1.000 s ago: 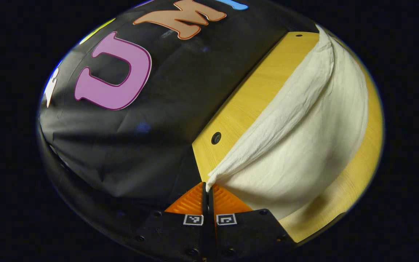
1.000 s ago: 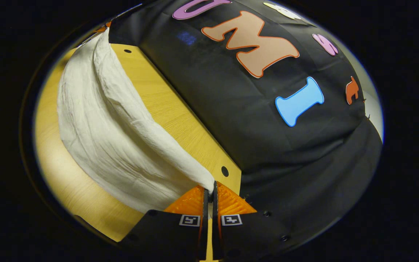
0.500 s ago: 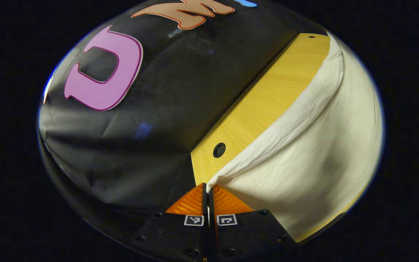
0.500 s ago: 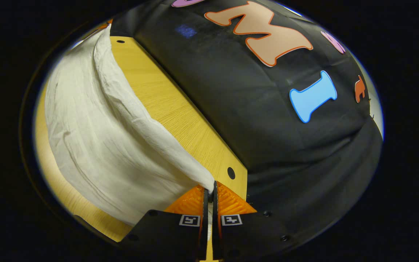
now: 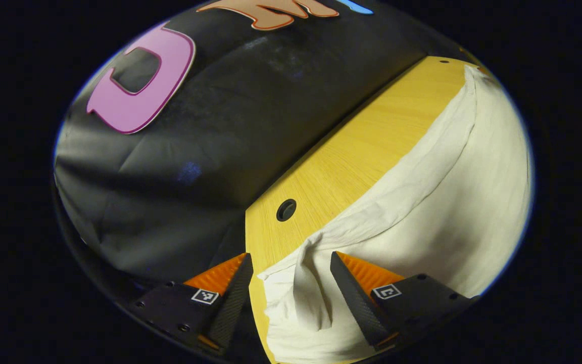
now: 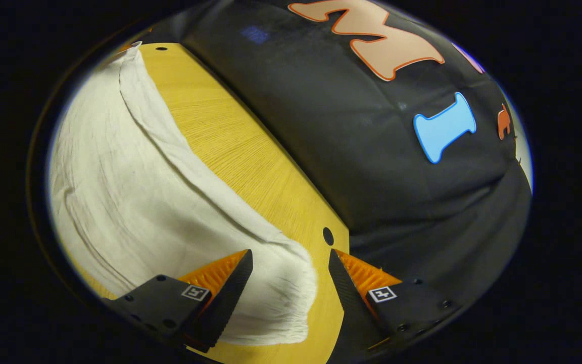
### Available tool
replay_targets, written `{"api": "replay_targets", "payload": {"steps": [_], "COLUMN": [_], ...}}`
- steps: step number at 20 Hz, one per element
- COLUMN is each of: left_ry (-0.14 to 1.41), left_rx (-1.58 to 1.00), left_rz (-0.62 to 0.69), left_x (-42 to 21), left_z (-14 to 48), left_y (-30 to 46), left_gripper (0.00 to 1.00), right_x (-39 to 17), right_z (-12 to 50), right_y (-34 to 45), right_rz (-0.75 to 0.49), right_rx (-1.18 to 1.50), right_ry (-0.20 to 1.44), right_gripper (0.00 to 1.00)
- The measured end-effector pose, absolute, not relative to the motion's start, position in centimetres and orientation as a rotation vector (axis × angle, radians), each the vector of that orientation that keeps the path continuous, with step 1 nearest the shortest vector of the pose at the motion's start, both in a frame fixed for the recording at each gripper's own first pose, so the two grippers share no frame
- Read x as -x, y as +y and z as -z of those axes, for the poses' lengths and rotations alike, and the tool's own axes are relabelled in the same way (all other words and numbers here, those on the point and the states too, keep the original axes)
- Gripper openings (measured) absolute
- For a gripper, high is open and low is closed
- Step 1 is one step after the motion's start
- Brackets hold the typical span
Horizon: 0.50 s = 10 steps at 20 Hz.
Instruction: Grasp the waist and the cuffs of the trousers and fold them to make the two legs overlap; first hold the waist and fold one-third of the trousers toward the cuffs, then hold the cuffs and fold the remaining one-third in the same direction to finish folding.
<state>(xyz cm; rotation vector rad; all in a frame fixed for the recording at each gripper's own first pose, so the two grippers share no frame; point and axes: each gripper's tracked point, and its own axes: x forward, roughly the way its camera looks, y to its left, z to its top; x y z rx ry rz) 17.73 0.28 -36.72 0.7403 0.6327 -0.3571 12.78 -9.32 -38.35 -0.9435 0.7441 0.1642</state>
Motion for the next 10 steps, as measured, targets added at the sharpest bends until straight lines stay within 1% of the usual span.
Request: {"api": "replay_targets", "payload": {"steps": [2,3,5,6,7,8,10], "left_ry": [0.618,0.608,0.586,0.575,0.561,0.54,0.496], "left_rx": [-0.687,-0.658,-0.601,-0.576,-0.55,-0.524,-0.481], "left_rz": [0.333,0.319,0.29,0.273,0.262,0.255,0.249], "left_x": [-17.2,-16.7,-15.3,-14.7,-14.1,-13.4,-12.7], "left_z": [35.4,34.5,32.4,31.2,29.9,28.8,26.5], "left_y": [-0.1,-0.3,-1.1,-1.5,-2.1,-2.9,-4.4], "left_gripper": [0.95,0.95,0.95,0.95,0.95,0.95,0.95], "right_x": [-12.3,-12.0,-11.2,-10.8,-10.4,-10.1,-9.4], "right_z": [37.2,36.6,35.9,35.7,35.7,35.4,35.4], "right_y": [-9.5,-9.7,-10.3,-10.8,-11.3,-12.0,-13.2], "right_rz": [-0.132,-0.115,-0.08,-0.065,-0.051,-0.037,-0.013], "right_rx": [0.887,0.849,0.755,0.703,0.656,0.616,0.546], "right_ry": [0.729,0.724,0.723,0.728,0.733,0.737,0.746], "right_gripper": [0.98,1.0,1.0,0.98,1.0,0.98,0.98]}}
